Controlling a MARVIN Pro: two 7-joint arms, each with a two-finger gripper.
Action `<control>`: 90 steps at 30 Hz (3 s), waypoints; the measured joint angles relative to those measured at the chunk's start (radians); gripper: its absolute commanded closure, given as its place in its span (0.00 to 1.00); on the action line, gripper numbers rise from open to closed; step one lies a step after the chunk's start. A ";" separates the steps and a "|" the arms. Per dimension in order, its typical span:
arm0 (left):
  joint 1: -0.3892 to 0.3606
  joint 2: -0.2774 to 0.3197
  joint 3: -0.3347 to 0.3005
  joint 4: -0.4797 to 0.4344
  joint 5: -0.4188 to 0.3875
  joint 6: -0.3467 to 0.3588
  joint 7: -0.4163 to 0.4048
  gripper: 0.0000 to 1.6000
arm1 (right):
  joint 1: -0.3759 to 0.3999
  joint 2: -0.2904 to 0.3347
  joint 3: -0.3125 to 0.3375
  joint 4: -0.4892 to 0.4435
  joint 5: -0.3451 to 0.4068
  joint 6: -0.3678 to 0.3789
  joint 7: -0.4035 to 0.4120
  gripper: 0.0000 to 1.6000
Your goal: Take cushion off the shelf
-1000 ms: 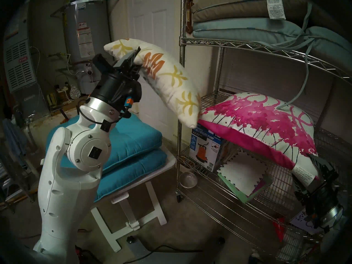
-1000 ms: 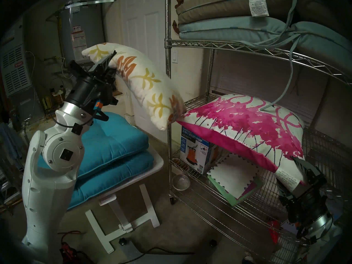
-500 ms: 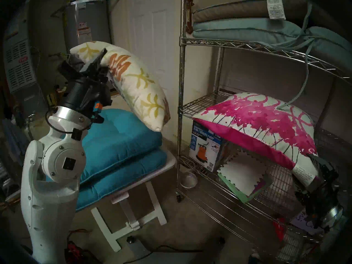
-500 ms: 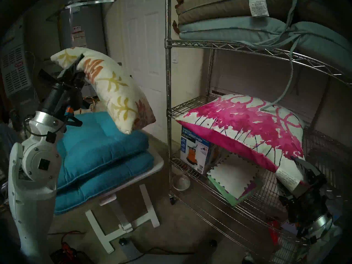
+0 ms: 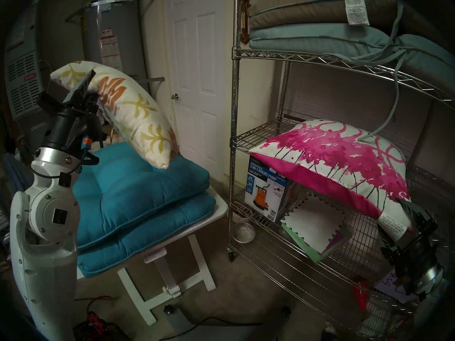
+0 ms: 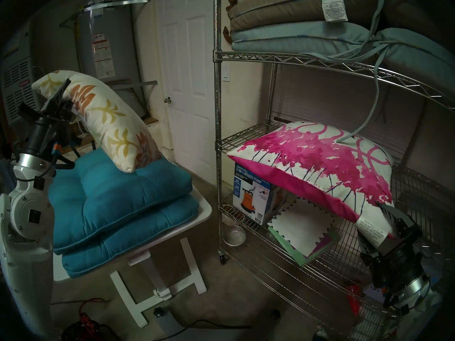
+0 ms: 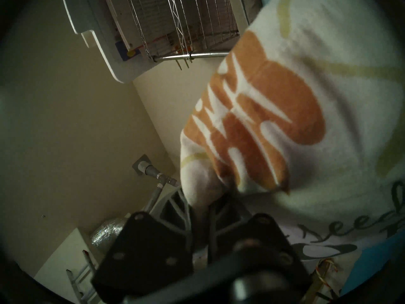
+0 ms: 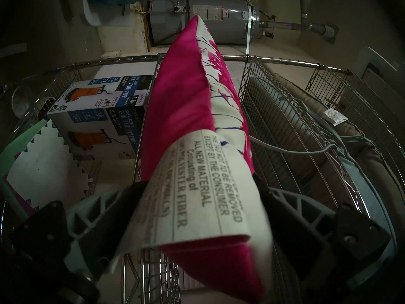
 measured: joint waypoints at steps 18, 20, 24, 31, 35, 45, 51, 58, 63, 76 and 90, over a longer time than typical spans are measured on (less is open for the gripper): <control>-0.073 0.060 -0.027 0.212 -0.018 -0.131 0.030 1.00 | 0.004 -0.004 0.001 0.000 -0.001 -0.004 0.004 0.00; -0.093 0.072 -0.022 0.231 -0.018 -0.142 0.031 1.00 | 0.004 -0.004 0.001 0.000 -0.001 -0.004 0.004 0.00; -0.122 0.088 -0.017 0.250 -0.017 -0.154 0.031 1.00 | 0.005 -0.005 0.001 0.000 -0.001 -0.005 0.005 0.00; -0.176 0.115 -0.001 0.281 -0.016 -0.176 0.033 1.00 | 0.007 -0.007 0.002 0.000 -0.001 -0.007 0.006 0.00; -0.189 0.120 0.007 0.285 -0.011 -0.187 0.041 1.00 | 0.007 -0.007 0.002 0.000 -0.002 -0.008 0.007 0.00; -0.101 0.066 -0.045 0.279 0.021 -0.248 0.109 1.00 | 0.010 -0.010 0.002 0.000 -0.002 -0.010 0.010 0.00; -0.044 0.029 -0.088 0.321 0.028 -0.285 0.157 1.00 | 0.011 -0.011 0.003 0.000 -0.003 -0.011 0.011 0.00; -0.009 0.002 -0.121 0.449 0.053 -0.349 0.249 1.00 | 0.013 -0.013 0.003 0.000 -0.003 -0.012 0.013 0.00; -0.017 0.004 -0.121 0.511 0.077 -0.385 0.302 1.00 | 0.014 -0.014 0.003 0.000 -0.003 -0.014 0.014 0.00; -0.015 -0.023 -0.088 0.567 0.058 -0.396 0.303 1.00 | 0.017 -0.017 0.004 0.000 -0.004 -0.016 0.017 0.00; 0.146 -0.150 -0.144 0.424 -0.060 -0.334 0.176 1.00 | 0.020 -0.020 0.005 0.000 -0.004 -0.019 0.020 0.00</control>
